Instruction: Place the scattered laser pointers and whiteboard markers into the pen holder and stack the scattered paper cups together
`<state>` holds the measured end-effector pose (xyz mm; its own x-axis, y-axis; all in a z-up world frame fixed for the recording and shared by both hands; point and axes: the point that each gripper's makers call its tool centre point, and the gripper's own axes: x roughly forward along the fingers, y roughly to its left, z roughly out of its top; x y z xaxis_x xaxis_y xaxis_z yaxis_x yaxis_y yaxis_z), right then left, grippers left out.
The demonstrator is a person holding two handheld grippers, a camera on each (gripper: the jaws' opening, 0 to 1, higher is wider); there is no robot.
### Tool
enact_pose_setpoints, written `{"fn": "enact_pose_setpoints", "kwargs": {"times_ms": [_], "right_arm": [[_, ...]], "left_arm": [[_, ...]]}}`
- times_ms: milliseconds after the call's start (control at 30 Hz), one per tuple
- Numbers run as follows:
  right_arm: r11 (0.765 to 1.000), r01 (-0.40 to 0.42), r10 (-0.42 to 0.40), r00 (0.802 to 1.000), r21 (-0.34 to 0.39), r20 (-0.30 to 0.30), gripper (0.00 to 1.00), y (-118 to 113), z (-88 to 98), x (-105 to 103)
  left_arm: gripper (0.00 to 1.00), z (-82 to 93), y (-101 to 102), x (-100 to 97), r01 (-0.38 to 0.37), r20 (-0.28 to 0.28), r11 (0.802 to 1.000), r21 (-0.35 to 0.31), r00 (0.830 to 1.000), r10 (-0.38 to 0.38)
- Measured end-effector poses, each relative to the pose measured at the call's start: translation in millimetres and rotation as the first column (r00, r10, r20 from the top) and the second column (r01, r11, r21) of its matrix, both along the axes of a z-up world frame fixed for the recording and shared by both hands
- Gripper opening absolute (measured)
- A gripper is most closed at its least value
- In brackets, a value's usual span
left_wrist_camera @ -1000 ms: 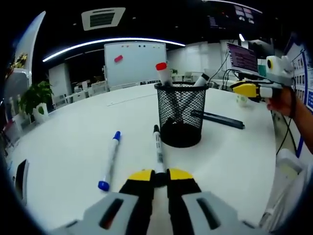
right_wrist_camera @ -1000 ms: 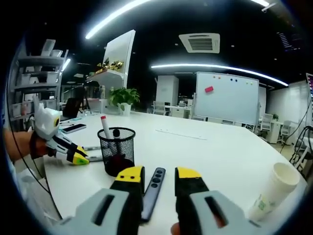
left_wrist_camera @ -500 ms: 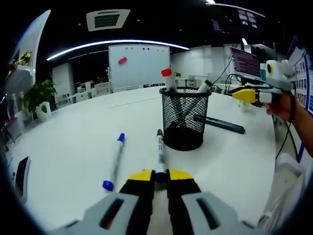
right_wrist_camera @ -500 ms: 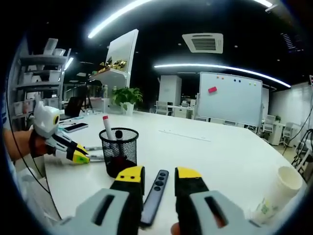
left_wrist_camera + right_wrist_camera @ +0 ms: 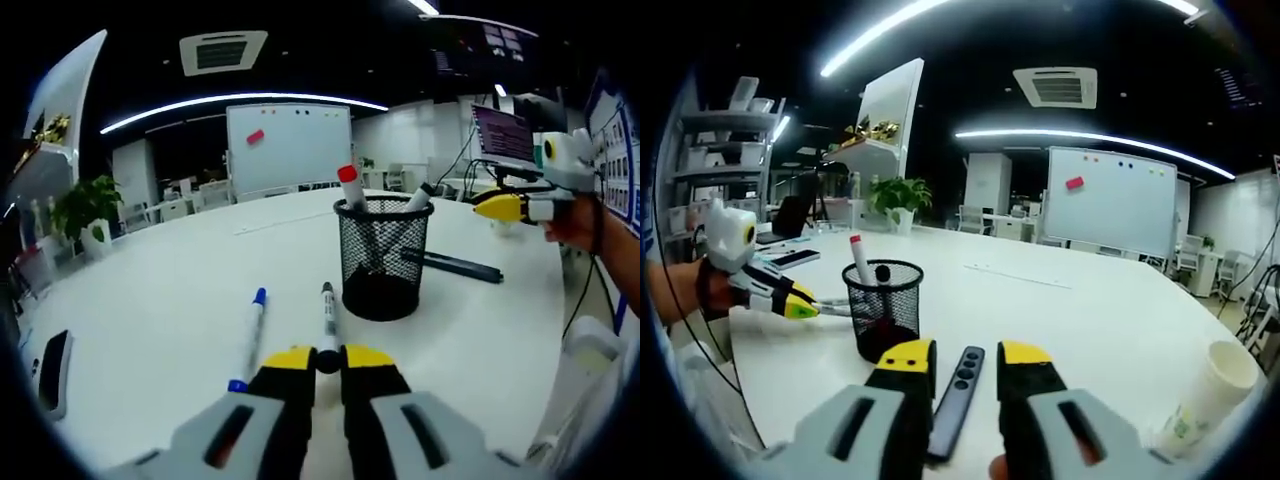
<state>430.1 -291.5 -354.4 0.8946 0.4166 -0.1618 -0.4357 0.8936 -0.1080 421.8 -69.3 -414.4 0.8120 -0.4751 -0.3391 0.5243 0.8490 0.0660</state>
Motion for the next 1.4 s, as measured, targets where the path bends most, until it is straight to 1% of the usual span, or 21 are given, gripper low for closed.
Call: {"fn": "enact_pose_setpoints", "kwargs": {"times_ms": [67,233,567,733,1133,1200,1267,1400], "right_arm": [[1.000,0.001,-0.001,1.000,0.000,0.001,0.24,0.1,0.5,0.1],[1.000,0.000,0.000,1.000,-0.002,0.002,0.24,1.6,1.7,0.3],[1.000,-0.002,0.002,1.000,-0.007,0.002,0.24,2.8,2.2,0.3],[1.000,-0.002,0.002,1.000,-0.009,0.001,0.24,2.7,1.8,0.0],[1.000,-0.003,0.003,1.000,-0.009,0.001,0.24,2.6,1.1,0.9],[1.000,-0.002,0.002,1.000,-0.007,0.004,0.24,2.4,2.1,1.6],[1.000,-0.003,0.003,1.000,-0.007,0.005,0.24,2.3,2.7,2.2],[1.000,-0.004,0.004,1.000,-0.012,0.005,0.24,2.2,2.8,2.1]], "left_arm": [[0.11,1.7,0.5,-0.5,0.000,-0.001,1.000,-0.007,1.000,0.000],[0.11,10.9,0.1,-1.9,0.005,0.024,1.000,-0.008,1.000,-0.005],[0.10,22.3,1.5,-2.8,0.002,0.053,1.000,-0.016,0.999,-0.002],[0.10,32.8,1.1,-3.6,0.003,0.082,1.000,-0.024,0.997,-0.001],[0.10,38.4,2.0,-5.3,0.001,0.094,0.999,-0.037,0.996,0.002],[0.10,40.3,1.8,-5.5,0.001,0.103,1.000,-0.031,0.995,0.002],[0.10,41.4,1.4,-6.2,0.003,0.104,0.999,-0.036,0.995,0.001],[0.10,46.7,4.1,-6.1,-0.006,0.125,0.999,-0.043,0.992,0.011]]}}
